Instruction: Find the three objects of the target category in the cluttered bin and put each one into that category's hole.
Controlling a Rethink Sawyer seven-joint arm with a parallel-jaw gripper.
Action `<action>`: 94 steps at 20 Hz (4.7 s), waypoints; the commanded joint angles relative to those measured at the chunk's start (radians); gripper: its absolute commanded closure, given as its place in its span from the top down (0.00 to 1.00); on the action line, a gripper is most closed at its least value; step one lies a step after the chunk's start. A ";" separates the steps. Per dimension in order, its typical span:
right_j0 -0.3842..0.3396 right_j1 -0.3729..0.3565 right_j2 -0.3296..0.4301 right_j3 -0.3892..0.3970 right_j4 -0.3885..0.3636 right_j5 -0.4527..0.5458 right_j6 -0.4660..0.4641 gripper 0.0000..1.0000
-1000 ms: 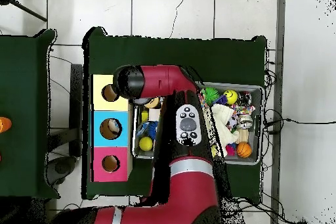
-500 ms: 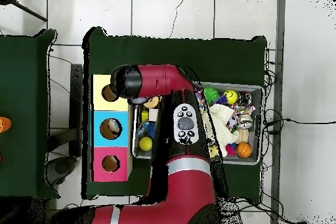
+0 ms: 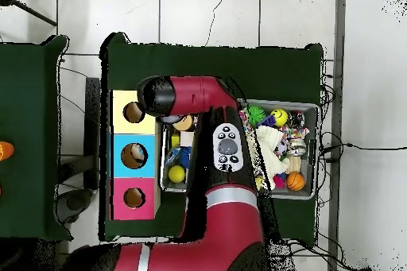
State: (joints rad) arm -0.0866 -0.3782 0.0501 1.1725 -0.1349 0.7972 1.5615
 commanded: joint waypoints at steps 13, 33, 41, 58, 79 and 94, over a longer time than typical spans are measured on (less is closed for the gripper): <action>-0.005 0.056 0.036 0.004 0.018 0.011 0.130 1.00; -0.070 -0.096 0.042 0.123 -0.001 0.116 -0.015 1.00; -0.129 -0.064 0.065 0.074 -0.029 0.126 -0.078 1.00; -0.058 -0.038 0.035 0.055 -0.035 0.096 0.062 1.00; -0.101 0.013 0.058 -0.024 -0.038 0.125 -0.018 1.00; -0.058 0.059 0.047 -0.083 -0.036 0.127 0.046 1.00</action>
State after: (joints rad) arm -0.1569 -0.3772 0.0533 1.1247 -0.1583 0.8228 1.5615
